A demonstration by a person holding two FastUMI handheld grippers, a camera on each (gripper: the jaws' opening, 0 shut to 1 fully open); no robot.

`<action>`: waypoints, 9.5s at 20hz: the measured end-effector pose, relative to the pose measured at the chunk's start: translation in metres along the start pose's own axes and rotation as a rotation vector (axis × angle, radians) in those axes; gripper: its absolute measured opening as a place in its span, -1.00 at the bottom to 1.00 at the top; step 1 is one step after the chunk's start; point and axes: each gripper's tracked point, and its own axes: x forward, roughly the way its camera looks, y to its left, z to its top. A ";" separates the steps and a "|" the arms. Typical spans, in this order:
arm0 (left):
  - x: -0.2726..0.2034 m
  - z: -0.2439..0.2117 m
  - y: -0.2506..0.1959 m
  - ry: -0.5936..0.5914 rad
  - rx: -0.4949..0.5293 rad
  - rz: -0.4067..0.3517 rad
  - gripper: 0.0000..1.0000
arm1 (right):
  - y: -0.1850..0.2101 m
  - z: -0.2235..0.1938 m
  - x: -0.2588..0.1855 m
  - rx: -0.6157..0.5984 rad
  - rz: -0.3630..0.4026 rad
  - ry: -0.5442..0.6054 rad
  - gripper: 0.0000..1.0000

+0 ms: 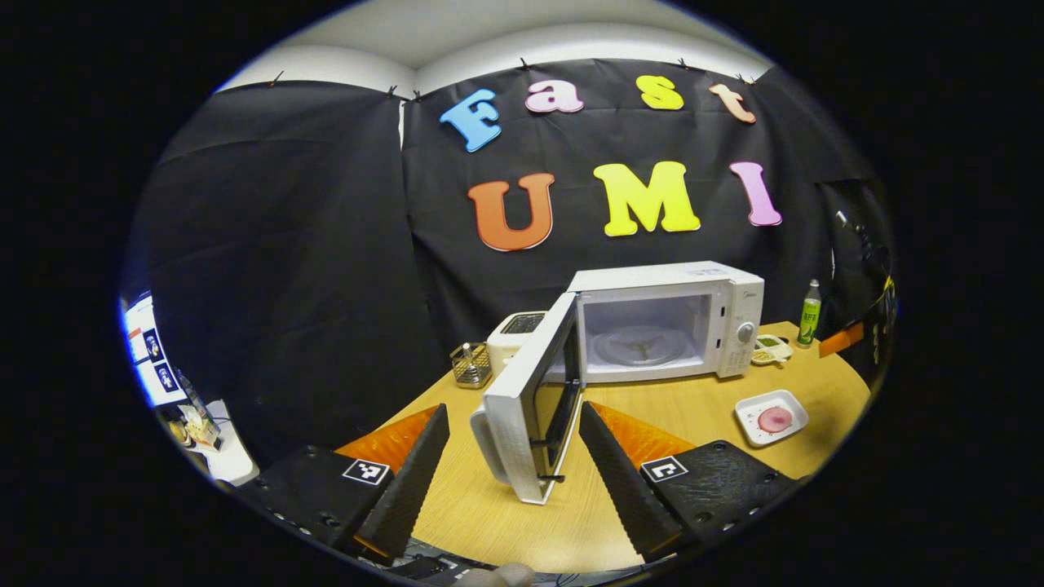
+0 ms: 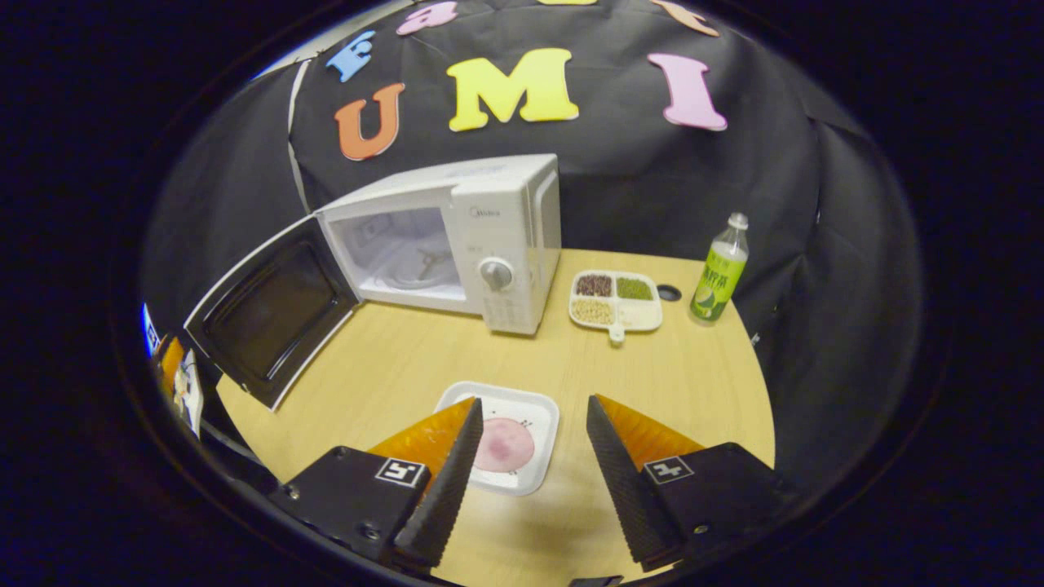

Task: Open the microwave oven with the left hand, put the food in, and close the microwave oven.

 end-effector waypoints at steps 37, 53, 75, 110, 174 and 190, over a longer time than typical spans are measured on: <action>-0.014 0.051 -0.037 0.026 -0.002 0.029 0.92 | 0.005 -0.088 0.075 0.540 0.305 0.516 -0.93; -0.007 0.081 -0.022 -0.003 0.020 -0.079 0.92 | 0.158 0.037 0.063 0.835 0.504 0.010 -0.93; 0.009 -0.008 0.042 0.082 0.006 -0.059 0.92 | 0.231 0.129 0.213 1.224 0.331 -0.393 -1.00; 0.049 0.087 0.025 -0.100 0.012 -0.126 0.92 | 0.092 0.142 -0.097 0.143 -0.096 -0.564 1.00; 0.140 -0.007 -0.247 -0.016 0.068 -0.602 -1.00 | -0.014 0.156 -0.242 0.113 -0.255 -0.497 0.83; 0.217 0.013 -0.312 -0.019 0.076 -0.596 -1.00 | -0.067 0.139 -0.233 0.168 -0.332 -0.433 0.83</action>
